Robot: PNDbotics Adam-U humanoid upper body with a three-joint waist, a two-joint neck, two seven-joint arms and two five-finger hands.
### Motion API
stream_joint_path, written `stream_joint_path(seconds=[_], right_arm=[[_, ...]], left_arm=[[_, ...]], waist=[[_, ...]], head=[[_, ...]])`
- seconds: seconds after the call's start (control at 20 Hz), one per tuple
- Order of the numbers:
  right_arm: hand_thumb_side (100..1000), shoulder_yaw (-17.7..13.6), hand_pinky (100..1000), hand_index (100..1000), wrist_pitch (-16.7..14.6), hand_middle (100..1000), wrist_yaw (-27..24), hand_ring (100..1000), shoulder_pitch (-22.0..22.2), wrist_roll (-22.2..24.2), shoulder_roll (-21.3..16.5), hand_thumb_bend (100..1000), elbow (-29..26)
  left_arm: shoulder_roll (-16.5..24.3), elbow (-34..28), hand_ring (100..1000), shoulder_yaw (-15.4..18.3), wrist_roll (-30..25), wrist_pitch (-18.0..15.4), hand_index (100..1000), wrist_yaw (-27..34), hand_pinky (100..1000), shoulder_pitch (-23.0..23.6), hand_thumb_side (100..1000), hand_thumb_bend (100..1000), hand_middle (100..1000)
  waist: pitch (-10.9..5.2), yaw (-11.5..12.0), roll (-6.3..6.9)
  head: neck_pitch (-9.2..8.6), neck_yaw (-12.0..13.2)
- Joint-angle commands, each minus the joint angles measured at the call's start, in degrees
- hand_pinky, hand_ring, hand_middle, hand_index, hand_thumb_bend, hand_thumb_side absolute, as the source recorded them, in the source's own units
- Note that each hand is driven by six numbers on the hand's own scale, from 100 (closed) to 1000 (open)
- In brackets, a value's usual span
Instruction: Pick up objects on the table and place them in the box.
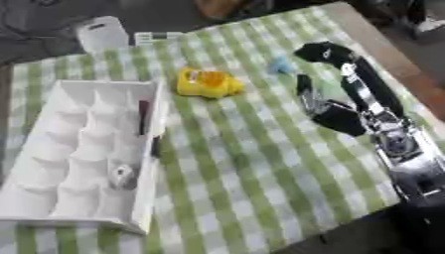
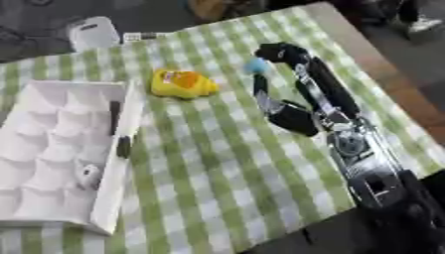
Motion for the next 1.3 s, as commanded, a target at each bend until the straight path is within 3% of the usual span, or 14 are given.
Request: stream_joint_path(seconds=[0.05, 0.65, 0.7, 1.2, 1.25, 1.3], right_arm=[[383, -0.48, 845, 925, -0.08, 770, -0.49, 820, -0.37, -0.12, -1.71, 100, -1.38], [370, -0.72, 841, 926, -0.17, 771, -0.62, 819, -0.41, -0.31, -2.21, 100, -1.38], [400, -0.81, 836, 927, -0.14, 772, -0.66, 817, -0.42, -0.38, -2.3, 100, -1.38], [264, -2.0, 767, 941, 0.76, 785, -1.07, 786, 0.65, 0.24, -6.78, 100, -1.38], [230, -2.13, 767, 944, 1.14, 790, -0.82, 783, 1.02, 0.63, -7.69, 100, -1.13], [100, -2.23, 767, 945, 1.39, 792, -0.55, 781, 1.24, 0.95, -8.39, 100, -0.86]], left_arm=[[0.72, -1.16, 683, 0.48, 0.09, 0.06, 851, -0.07, 746, -0.42, 927, 174, 959], [0.7, -1.21, 681, 0.43, -0.04, 0.13, 851, -0.17, 746, -0.28, 929, 173, 957], [0.73, -1.2, 682, 0.4, -0.09, 0.13, 851, -0.19, 746, -0.28, 928, 174, 956], [0.95, -1.05, 681, 0.35, -0.43, 0.37, 853, -0.35, 747, -0.29, 931, 174, 957], [0.98, -1.02, 681, 0.34, -0.47, 0.38, 853, -0.38, 747, -0.28, 931, 174, 957], [0.99, -1.01, 681, 0.33, -0.51, 0.39, 853, -0.39, 747, -0.27, 940, 178, 957]], waist=[[-1.26, -0.01, -1.07], [-1.27, -0.01, -1.13], [-1.26, -0.05, -1.12], [-1.47, -0.52, -1.21], [-1.51, -0.53, -1.24], [-1.55, -0.51, -1.25]], head=[[0.32, 0.06], [0.5, 0.15], [0.51, 0.12], [1.0, -0.27], [1.06, -0.3], [1.11, -0.33]])
